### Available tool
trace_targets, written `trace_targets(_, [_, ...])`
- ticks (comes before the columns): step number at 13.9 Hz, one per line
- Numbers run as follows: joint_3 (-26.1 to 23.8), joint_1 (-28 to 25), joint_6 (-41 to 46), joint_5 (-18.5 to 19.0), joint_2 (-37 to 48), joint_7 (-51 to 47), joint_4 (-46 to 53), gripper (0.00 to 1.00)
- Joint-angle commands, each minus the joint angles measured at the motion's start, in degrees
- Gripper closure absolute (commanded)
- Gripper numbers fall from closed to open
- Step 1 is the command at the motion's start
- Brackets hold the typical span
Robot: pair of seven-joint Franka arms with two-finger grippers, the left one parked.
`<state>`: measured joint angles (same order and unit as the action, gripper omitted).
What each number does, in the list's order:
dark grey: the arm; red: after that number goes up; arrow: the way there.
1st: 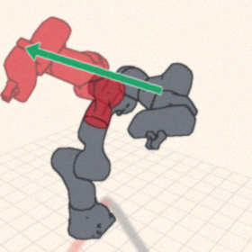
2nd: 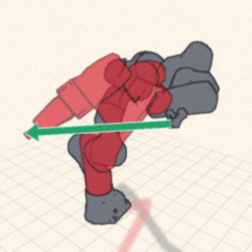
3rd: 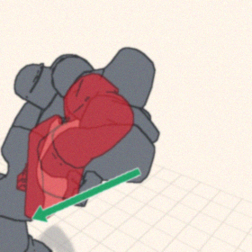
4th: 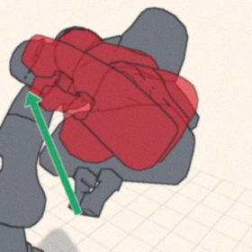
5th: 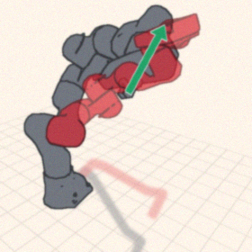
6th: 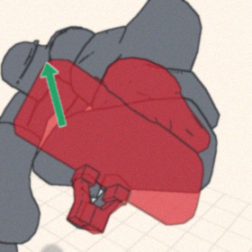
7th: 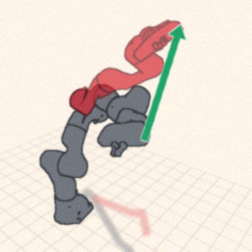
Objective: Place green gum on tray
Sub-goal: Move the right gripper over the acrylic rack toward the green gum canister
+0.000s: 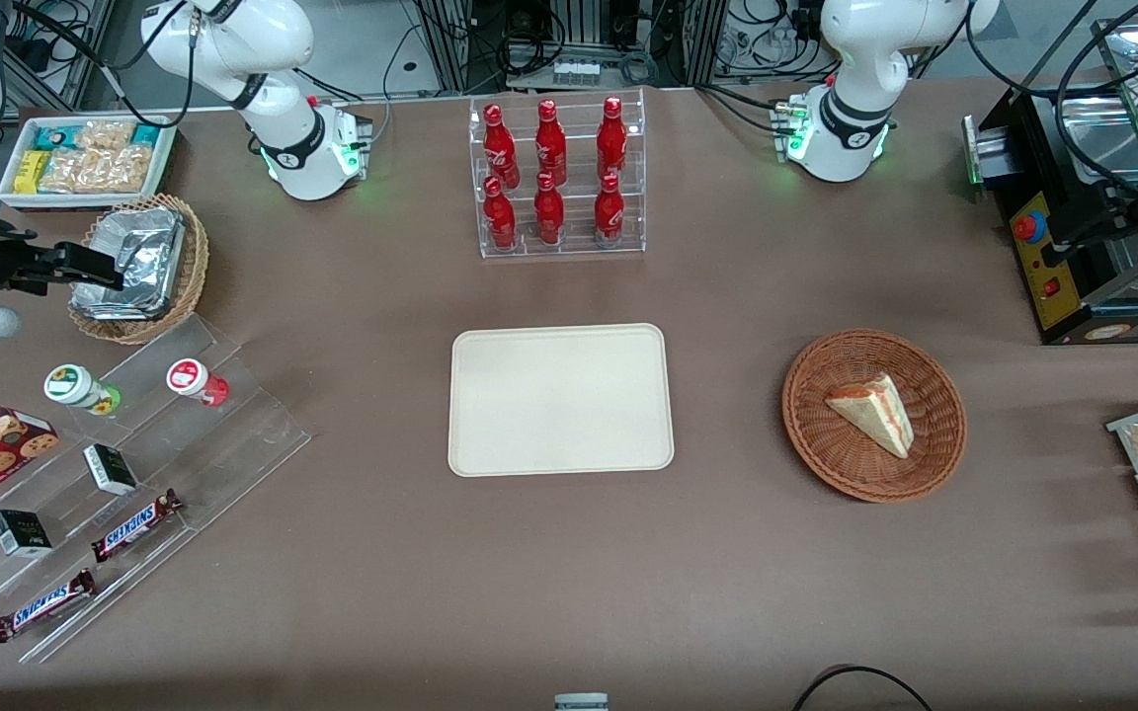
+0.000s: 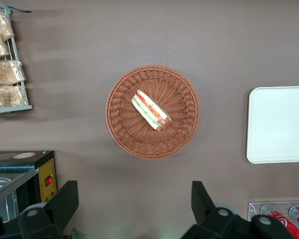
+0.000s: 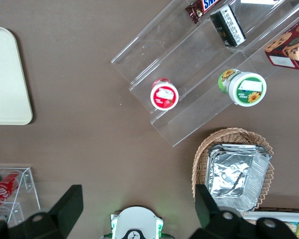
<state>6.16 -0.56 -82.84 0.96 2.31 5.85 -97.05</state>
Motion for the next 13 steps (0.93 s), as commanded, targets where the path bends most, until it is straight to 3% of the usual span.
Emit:
trace_targets(1, [-0.19, -0.75, -1.43, 2.98, -0.99, -0.40, 1.34, 0.00])
trace_targets(6, [-0.01, -0.41, -4.60, 3.08, -0.55, 1.61, -1.64, 0.00])
trace_targets(13, [1.83, 4.60, -15.40, 2.99, -0.20, 28.47, -9.47, 0.00])
